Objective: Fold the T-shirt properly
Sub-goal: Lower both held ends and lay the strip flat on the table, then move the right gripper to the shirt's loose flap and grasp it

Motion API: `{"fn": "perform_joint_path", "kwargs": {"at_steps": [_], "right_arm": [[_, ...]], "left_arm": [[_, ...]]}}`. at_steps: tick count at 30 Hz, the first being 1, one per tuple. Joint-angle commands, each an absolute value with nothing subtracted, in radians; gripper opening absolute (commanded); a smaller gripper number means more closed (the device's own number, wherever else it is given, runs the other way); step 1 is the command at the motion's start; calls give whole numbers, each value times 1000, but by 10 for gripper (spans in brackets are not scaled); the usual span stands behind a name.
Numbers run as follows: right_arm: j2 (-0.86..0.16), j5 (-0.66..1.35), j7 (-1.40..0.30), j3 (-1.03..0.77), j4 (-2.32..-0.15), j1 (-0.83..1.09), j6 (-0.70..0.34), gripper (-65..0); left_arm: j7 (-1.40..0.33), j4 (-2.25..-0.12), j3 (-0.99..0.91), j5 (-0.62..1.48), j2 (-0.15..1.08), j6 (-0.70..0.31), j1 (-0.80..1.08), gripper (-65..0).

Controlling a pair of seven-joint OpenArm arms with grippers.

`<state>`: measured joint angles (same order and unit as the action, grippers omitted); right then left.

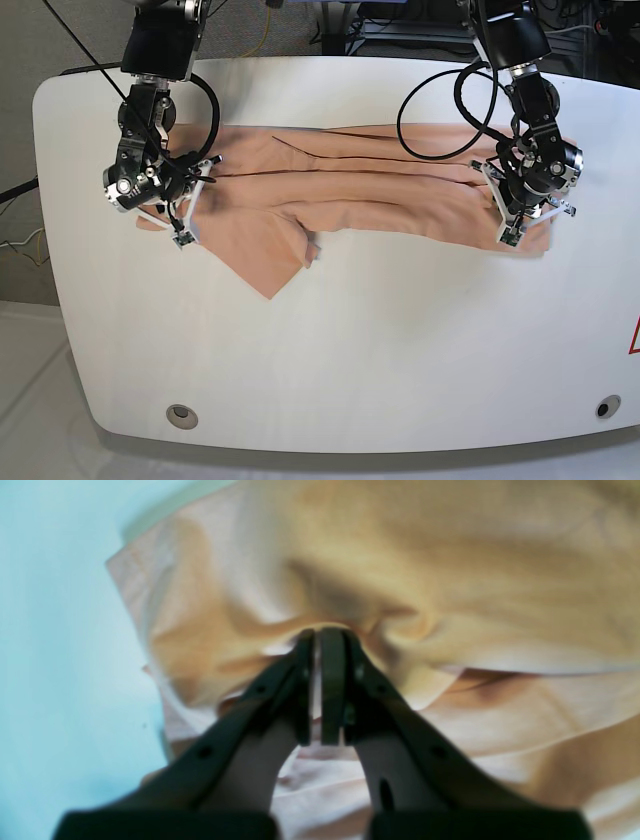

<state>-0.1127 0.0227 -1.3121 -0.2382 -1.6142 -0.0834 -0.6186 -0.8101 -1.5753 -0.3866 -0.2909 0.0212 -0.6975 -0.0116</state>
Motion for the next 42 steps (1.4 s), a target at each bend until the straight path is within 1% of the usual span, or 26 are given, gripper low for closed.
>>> {"fn": "perform_joint_path", "kwargs": {"at_steps": [1,9,20,21,23,24,26,28,30,32,33,36,38,42], "right_arm": [[-122,16,-1320,-243,-1690,-94,-619,-650],[-120,16,-1396,-243,-1839,-94,-619,-650],[-120,19,-1396,-240,-1929,-99,-619,-650],[-117,21,-1396,-239,-1931,-101,-619,-641],[-117,25,-1396,-239,-1933,-101,-619,-598],[-116,25,-1396,-239,-1933,-102,-619,-549],[-116,25,-1396,-237,-1933,-114,-619,-467],[-116,25,-1396,-237,-1931,-122,-619,-375],[-114,25,-1396,-237,-1931,-134,-619,-286],[-114,25,-1396,-237,-1928,-148,-619,-242],[-114,24,-1396,-237,-1926,-156,-619,-229],[-101,22,-1396,-237,-1899,-183,-619,-231],[-97,21,-1396,-237,-1873,-206,-619,-239],[-90,27,-1368,-237,-1801,-251,-619,-256]], "left_arm": [[-800,-1598,-387,-286,30,-698,-27,-640],[-802,-1673,-389,-286,47,-698,-27,-640],[-802,-1755,-395,-286,48,-698,-27,-636],[-802,-1758,-401,-286,50,-698,-27,-636],[-802,-1761,-415,-286,50,-698,-28,-633],[-802,-1765,-424,-286,50,-698,-31,-620],[-802,-1767,-433,-286,50,-698,-41,-570],[-802,-1767,-450,-288,53,-698,-44,-484],[-800,-1767,-470,-288,67,-698,-44,-376],[-797,-1767,-481,-288,71,-698,-45,-305],[-796,-1767,-486,-288,76,-698,-47,-261],[-796,-1767,-504,-288,77,-698,-48,-196],[-796,-1767,-510,-288,87,-698,-48,-192],[-796,-1767,-516,-288,110,-698,-48,-213]]}}
